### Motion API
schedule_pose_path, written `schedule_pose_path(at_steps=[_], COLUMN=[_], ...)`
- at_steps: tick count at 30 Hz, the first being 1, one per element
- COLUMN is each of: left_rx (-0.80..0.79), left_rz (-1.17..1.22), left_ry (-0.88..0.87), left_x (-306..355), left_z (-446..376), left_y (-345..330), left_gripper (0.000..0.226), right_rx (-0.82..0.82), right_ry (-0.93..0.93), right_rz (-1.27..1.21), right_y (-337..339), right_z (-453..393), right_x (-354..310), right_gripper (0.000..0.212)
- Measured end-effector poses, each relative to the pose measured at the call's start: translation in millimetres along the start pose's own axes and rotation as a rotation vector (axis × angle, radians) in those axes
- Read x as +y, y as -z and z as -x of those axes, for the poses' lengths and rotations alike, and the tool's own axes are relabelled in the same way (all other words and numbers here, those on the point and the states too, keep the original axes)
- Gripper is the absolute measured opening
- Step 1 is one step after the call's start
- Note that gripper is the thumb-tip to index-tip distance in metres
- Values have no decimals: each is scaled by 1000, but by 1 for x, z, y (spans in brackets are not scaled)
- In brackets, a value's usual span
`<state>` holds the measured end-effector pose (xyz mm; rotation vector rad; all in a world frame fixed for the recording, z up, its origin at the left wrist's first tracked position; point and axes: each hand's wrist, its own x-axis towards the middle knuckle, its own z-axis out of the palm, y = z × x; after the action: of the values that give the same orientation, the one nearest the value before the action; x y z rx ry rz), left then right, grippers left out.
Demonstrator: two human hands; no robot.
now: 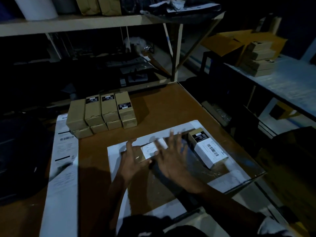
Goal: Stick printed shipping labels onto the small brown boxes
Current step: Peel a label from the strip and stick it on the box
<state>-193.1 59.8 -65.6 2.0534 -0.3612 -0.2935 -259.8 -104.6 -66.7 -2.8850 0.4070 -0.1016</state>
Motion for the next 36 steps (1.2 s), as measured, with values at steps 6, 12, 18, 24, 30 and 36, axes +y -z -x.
schedule_pose_path(at_steps=[6,12,18,24,30,36], left_rx=[-13,18,172,239,232,65], left_rz=[-2,-71,-336,-394,-352,169], left_ry=[-22,-113,-479,-500,-222,-3], left_x=[0,-1,-4,-10,14,25], left_z=[0,9,37,39,26,15], left_y=[1,-1,-5,-18,-45,-73], left_gripper=[104,112,78,81,94,107], right_rx=[-3,-86,-205,-178,203,424], right_ry=[41,-191,-199,-144,-192,-136], right_rz=[-57,-878,-1107,-1135,-1092,-758], right_y=[-1,2,15,9,2,-6], right_z=[10,3,37,58,76,92], right_x=[-4,27,56,62,62,81], right_gripper=[56,68,65,65,55,54])
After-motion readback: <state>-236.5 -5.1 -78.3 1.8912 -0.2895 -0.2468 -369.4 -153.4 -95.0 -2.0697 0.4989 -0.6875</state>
